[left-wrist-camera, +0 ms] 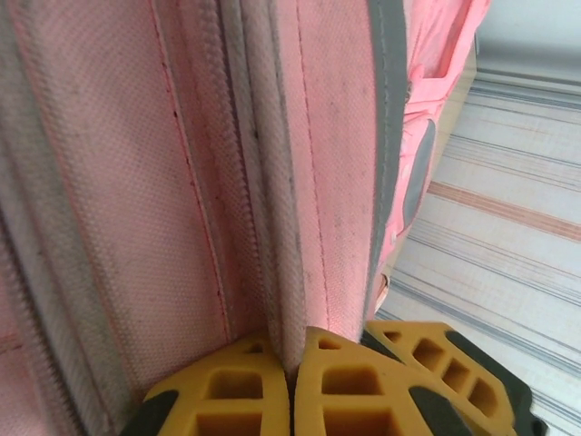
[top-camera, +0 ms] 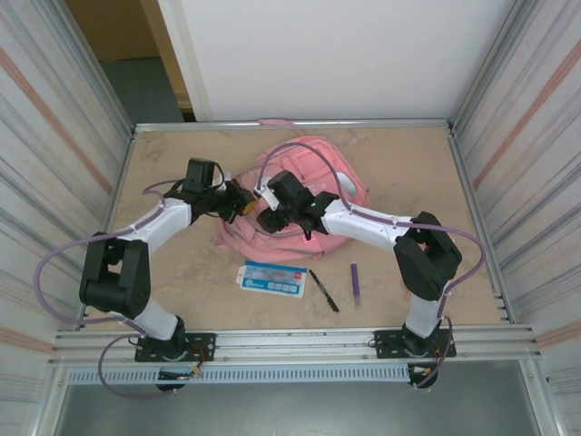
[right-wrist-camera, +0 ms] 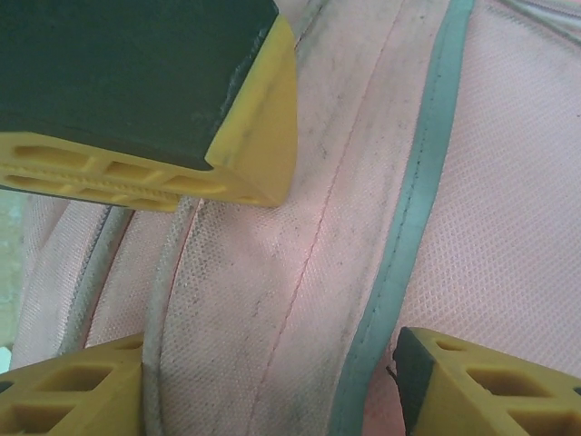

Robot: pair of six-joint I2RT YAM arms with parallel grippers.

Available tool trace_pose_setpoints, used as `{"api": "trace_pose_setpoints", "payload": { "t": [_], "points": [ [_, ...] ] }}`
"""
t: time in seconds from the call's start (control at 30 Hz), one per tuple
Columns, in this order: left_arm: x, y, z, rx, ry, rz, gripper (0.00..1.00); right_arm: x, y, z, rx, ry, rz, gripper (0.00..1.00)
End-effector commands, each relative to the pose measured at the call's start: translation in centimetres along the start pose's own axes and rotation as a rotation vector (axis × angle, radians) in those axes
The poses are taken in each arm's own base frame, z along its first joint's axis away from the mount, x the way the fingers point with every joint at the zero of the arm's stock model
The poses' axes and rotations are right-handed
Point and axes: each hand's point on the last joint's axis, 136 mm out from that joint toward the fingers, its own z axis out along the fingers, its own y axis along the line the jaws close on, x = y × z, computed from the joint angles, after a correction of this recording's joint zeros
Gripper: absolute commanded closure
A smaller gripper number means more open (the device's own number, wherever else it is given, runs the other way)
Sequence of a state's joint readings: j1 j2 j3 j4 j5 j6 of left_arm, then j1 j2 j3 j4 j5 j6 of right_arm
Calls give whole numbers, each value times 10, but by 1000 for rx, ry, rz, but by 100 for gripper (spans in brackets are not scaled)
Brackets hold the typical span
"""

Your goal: Pack the student bag

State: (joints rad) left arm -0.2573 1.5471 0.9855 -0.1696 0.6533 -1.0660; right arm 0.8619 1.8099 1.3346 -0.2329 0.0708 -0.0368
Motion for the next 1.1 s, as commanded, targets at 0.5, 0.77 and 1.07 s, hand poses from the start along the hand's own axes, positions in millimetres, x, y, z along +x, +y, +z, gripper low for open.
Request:
{"api": "trace_pose_setpoints", "payload": {
  "t": [0.5,0.77,1.07],
  "points": [
    [43,-18,-51,26,62,243,59,-29,-35,-31,-90,-122,239,100],
    [79,8,-38,-182,-45,622,57,-29,-29,-40,-250,-124,326,100],
    [70,-2,-31,-363,-220,1067,58,-26,-18,-38,-328,-93,356,100]
  ]
}}
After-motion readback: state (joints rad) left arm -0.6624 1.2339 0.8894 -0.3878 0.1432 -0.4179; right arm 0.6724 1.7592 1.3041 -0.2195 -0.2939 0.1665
